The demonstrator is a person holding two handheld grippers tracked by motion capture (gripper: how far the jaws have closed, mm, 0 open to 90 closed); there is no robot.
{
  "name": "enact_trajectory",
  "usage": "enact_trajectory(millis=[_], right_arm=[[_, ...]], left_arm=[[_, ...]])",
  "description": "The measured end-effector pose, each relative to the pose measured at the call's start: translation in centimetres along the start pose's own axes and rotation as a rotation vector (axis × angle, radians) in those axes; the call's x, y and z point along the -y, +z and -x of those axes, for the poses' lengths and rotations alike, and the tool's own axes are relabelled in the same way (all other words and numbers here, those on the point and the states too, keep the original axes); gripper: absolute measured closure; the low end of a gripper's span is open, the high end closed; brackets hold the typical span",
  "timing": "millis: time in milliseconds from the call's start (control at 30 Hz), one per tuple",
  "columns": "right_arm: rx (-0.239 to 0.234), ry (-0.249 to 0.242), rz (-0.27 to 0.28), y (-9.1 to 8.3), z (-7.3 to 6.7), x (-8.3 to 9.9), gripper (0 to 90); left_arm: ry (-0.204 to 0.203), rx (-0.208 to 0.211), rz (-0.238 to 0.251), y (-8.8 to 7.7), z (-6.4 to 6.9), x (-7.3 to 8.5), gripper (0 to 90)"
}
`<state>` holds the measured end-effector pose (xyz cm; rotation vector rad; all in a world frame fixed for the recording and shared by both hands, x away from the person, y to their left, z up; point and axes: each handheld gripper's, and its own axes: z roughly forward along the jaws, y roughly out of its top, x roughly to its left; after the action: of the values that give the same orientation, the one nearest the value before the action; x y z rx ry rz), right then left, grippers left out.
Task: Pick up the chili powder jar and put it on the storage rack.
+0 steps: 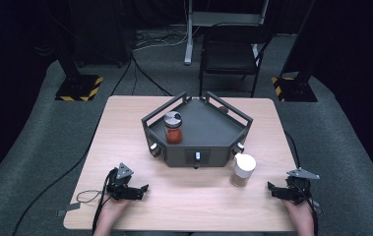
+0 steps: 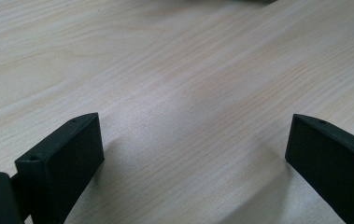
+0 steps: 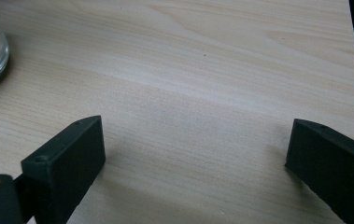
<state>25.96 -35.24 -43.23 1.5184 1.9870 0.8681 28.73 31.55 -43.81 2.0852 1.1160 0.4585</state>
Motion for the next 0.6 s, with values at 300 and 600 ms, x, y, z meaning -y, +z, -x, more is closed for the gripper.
enact_trajectory(millis=[300, 600], right_arm=[[0.001, -0.002, 0.000, -0.01, 0.00, -0.01, 3.5], [0.001, -0.002, -0.001, -0.01, 0.00, -0.01, 3.5]], left_arm=[[0.014, -0.012, -0.008, 0.08, 0.33, -0.15, 3.4], [0.014, -0.012, -0.008, 0.08, 0.34, -0.15, 3.4]])
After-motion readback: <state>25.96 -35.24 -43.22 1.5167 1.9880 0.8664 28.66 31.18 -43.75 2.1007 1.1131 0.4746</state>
